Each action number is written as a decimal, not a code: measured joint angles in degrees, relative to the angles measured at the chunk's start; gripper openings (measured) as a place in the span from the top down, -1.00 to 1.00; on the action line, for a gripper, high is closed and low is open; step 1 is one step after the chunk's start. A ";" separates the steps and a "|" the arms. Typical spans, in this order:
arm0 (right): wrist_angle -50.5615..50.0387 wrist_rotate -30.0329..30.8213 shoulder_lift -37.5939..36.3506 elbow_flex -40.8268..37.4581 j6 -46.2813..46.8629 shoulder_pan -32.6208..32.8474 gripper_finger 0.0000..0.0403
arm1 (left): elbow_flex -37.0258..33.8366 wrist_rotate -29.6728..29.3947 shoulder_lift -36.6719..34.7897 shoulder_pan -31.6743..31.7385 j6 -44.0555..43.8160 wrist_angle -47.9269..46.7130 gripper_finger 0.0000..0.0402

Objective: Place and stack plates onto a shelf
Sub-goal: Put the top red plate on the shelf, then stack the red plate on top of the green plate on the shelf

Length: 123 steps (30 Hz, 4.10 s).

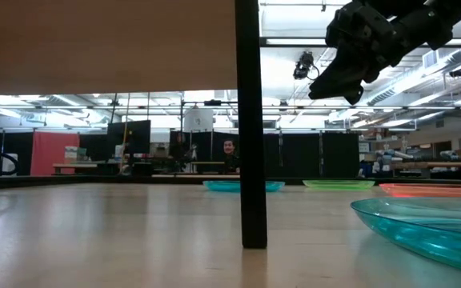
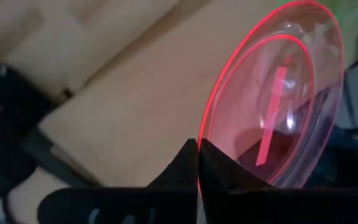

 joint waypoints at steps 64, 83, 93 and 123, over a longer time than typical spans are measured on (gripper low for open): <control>1.43 0.00 0.02 0.00 -0.15 0.00 0.44 | -22.51 1.08 -3.34 -6.79 -5.64 4.94 0.40; 1.40 0.00 0.02 0.00 -0.15 0.02 0.44 | -22.51 0.36 -3.34 -6.79 -5.42 4.96 0.14; 1.44 0.00 0.02 0.00 -0.15 0.02 0.44 | -20.68 -2.22 -3.84 -6.79 -5.20 6.60 0.14; 2.04 0.00 0.02 0.00 -0.13 0.09 0.44 | -13.44 -27.43 3.44 -26.25 6.97 40.96 0.14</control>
